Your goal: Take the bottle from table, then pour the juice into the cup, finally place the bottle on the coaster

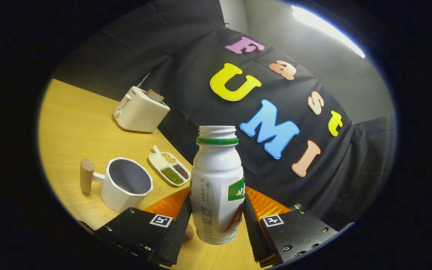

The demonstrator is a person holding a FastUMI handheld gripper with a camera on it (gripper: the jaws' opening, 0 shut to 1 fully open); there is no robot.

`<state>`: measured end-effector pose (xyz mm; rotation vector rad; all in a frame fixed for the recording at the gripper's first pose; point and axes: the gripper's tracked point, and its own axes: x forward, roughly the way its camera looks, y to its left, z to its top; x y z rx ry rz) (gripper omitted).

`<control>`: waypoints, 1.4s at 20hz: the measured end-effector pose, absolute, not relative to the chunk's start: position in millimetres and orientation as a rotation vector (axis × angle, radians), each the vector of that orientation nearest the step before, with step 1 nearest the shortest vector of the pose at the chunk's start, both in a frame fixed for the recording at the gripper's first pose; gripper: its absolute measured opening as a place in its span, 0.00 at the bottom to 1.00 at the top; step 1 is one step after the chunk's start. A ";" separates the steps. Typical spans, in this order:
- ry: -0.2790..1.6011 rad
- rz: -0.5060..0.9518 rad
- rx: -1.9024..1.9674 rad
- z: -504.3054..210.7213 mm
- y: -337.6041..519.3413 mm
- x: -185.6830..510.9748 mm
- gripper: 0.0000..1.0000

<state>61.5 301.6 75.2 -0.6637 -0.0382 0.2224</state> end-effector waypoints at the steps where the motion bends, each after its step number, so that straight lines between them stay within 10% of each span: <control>1: -0.022 0.231 -0.617 73.2 301.3 61.7 0.72; 28: 0.139 0.261 -0.044 20.5 302.1 101.7 0.72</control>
